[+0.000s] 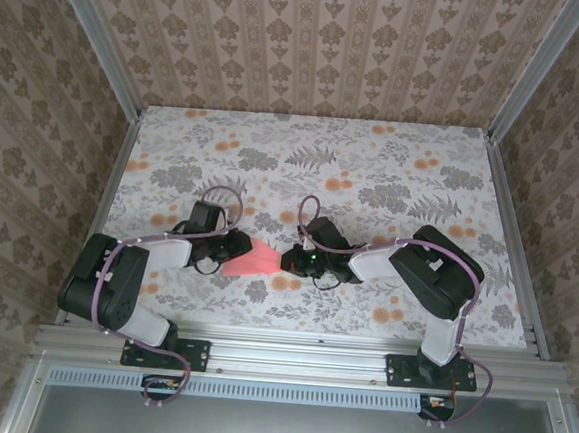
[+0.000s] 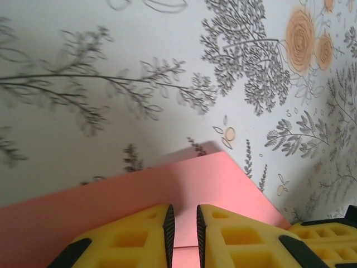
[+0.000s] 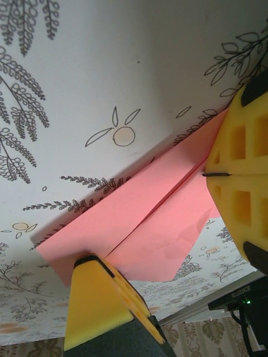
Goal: Fold a paper plane with a square sheet of paper (pick it up from the middle)
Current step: Fourth fold the wing at the center of the table.
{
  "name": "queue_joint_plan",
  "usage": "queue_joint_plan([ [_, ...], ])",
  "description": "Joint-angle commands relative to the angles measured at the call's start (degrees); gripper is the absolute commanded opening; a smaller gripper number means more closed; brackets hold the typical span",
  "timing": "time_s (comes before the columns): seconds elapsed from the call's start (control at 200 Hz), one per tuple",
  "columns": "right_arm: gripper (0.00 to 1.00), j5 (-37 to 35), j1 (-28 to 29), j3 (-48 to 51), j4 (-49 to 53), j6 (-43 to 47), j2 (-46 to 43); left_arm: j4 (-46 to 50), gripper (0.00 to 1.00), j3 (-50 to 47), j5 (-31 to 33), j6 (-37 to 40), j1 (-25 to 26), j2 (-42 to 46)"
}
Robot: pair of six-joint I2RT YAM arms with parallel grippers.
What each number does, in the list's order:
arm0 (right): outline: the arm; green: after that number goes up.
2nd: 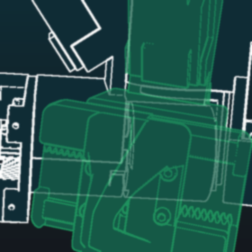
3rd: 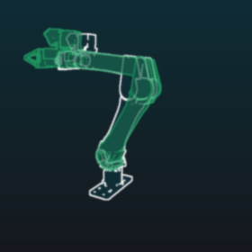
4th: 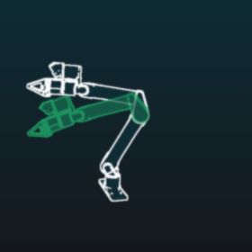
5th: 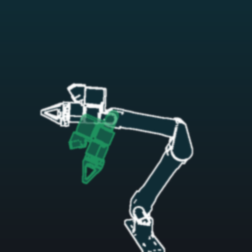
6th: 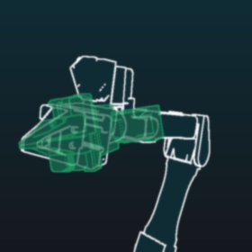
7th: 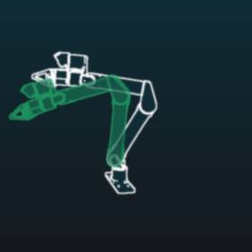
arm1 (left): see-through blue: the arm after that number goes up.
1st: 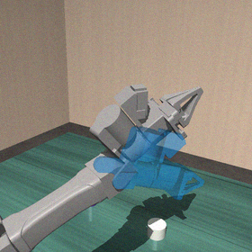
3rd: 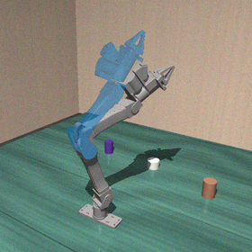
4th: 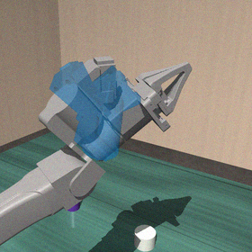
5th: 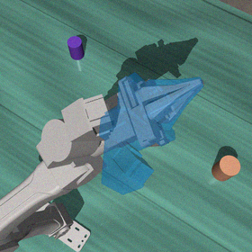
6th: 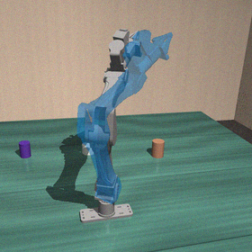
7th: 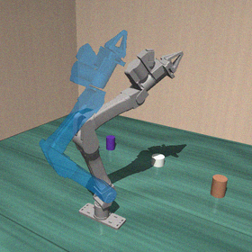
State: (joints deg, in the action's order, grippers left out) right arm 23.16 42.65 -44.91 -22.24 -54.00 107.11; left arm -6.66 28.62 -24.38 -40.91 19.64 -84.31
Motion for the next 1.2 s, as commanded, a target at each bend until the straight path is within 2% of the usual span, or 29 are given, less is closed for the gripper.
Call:
queue_joint_plan([
  [0.0,0.0,-9.4,-1.4,3.2,12.7,1.3,2.8,3.6,0.22,-2.6,4.7,2.7,-2.6,1.2],
  [0.31,0.0,-9.2,-1.4,3.9,12.3,1.2,2.3,3.7,0.22,-3.6,4.3,5.3,-10.1,3.5],
  [0.485,0.0,-9.2,-1.3,4.0,12.4,1.3,1.7,4.6,0.22,-3.7,3.3,6.4,-11.8,4.4],
  [0.765,0.0,-8.1,-1.1,3.2,11.1,1.6,0.9,12.4,0.24,1.1,1.1,7.6,-12.7,14.2],
  [0.975,0.0,-7.0,-0.8,3.2,8.8,1.8,0.7,15.6,0.25,3.6,-1.1,4.8,-6.9,18.1],
  [1.195,0.0,-6.1,-0.5,2.7,7.1,1.6,0.0,9.4,0.25,1.9,0.6,0.1,2.8,12.9],
])
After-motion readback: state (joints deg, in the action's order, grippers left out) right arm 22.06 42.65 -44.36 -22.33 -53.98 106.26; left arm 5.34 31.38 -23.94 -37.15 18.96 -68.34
